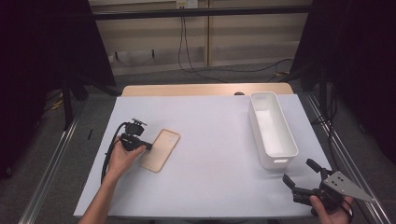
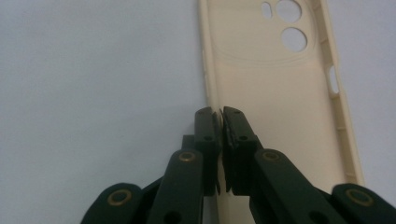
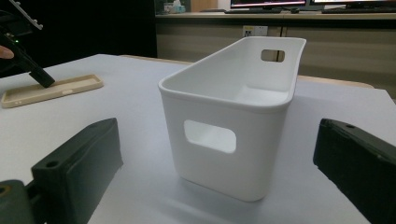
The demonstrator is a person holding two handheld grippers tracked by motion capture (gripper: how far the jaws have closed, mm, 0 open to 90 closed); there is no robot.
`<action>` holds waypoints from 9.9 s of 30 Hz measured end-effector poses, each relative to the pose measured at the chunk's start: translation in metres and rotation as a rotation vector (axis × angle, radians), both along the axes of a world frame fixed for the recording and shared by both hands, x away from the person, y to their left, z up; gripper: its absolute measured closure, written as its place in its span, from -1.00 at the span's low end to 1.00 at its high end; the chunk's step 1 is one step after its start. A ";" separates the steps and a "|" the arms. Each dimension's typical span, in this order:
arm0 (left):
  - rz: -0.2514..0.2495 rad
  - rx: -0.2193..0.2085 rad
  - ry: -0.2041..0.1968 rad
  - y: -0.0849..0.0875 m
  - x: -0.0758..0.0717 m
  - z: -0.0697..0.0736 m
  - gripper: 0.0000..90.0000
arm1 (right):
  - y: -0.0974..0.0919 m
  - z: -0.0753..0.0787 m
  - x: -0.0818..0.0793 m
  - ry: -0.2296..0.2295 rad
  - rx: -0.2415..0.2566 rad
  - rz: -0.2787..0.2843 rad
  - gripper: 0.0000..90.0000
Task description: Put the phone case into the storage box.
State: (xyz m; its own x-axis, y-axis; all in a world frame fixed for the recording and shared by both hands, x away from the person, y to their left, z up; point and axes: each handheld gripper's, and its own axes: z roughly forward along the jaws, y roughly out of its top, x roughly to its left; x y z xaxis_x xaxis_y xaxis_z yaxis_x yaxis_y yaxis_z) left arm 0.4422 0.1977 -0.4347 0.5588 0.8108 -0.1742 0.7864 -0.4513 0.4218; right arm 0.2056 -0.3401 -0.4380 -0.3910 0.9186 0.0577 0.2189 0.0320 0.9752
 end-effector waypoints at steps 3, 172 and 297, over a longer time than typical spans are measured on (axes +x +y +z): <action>-0.003 0.005 -0.003 0.000 0.000 0.000 0.90 | 0.000 0.000 0.000 0.001 0.001 0.000 -0.98; -0.139 -0.543 -0.675 -0.093 -0.087 0.054 0.95 | 0.121 0.069 0.081 -0.055 0.208 0.271 -0.85; -0.069 -0.496 -0.602 -0.074 -0.077 0.049 -0.90 | 0.135 0.070 0.125 -0.027 0.232 0.436 0.79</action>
